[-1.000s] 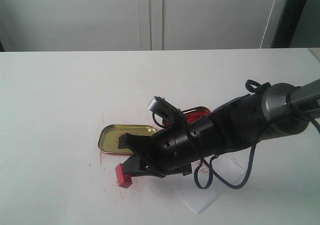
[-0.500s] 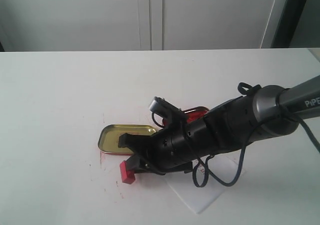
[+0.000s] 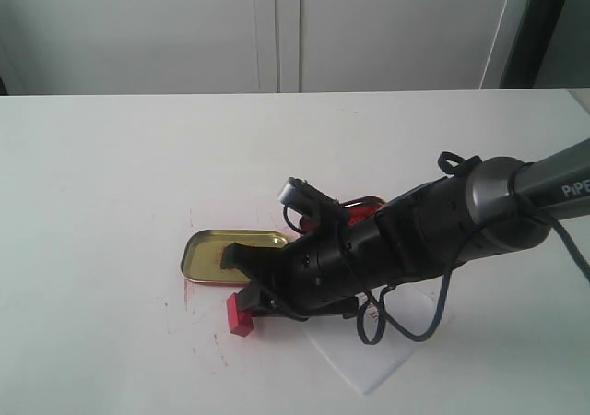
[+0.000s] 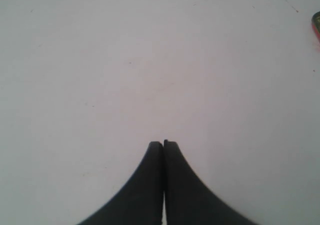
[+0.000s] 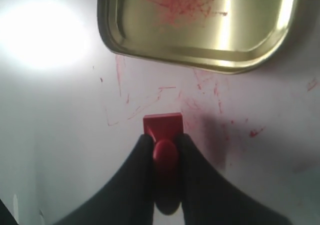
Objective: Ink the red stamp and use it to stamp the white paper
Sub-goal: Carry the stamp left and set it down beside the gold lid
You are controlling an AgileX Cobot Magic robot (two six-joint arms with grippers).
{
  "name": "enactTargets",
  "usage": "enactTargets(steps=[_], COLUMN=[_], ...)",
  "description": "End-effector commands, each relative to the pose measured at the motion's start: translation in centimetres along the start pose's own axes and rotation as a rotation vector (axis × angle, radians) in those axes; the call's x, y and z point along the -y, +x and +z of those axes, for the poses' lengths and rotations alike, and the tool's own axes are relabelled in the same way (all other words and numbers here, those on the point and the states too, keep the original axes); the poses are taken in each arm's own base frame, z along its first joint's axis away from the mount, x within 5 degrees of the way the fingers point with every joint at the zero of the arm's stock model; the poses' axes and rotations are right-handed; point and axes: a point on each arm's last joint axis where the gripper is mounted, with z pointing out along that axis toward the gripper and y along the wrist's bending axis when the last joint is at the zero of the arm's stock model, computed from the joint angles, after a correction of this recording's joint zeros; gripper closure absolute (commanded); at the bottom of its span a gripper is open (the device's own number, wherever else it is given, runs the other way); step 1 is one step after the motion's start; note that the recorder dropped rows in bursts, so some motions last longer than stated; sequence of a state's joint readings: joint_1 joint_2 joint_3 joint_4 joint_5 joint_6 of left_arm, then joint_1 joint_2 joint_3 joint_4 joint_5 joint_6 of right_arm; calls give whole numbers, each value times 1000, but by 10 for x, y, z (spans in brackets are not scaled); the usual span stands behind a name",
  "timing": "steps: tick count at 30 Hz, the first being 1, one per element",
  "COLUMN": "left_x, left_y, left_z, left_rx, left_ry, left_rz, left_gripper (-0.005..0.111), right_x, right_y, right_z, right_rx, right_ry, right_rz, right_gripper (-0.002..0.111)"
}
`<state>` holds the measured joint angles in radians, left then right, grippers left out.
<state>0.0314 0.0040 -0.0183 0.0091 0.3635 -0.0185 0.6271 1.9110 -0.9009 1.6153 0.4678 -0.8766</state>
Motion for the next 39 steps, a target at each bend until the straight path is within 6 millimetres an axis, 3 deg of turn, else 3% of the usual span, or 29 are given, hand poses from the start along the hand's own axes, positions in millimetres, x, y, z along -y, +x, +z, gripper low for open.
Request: enactTargets(steps=[1, 13, 16, 39], left_x=[1, 1, 1, 1], left_y=[2, 2, 2, 2], left_z=[1, 1, 1, 1], left_rx=[-3, -3, -3, -3], left_ry=[9, 9, 9, 9], left_rz=[-2, -2, -2, -2], left_gripper=[107, 107, 107, 107], right_x=[1, 5, 6, 7], right_y=[0, -1, -3, -16], right_z=[0, 0, -1, -14], right_rx=[-5, 4, 25, 170], right_ry=[24, 63, 80, 176], right_rz=[13, 67, 71, 11], right_gripper=[89, 77, 65, 65])
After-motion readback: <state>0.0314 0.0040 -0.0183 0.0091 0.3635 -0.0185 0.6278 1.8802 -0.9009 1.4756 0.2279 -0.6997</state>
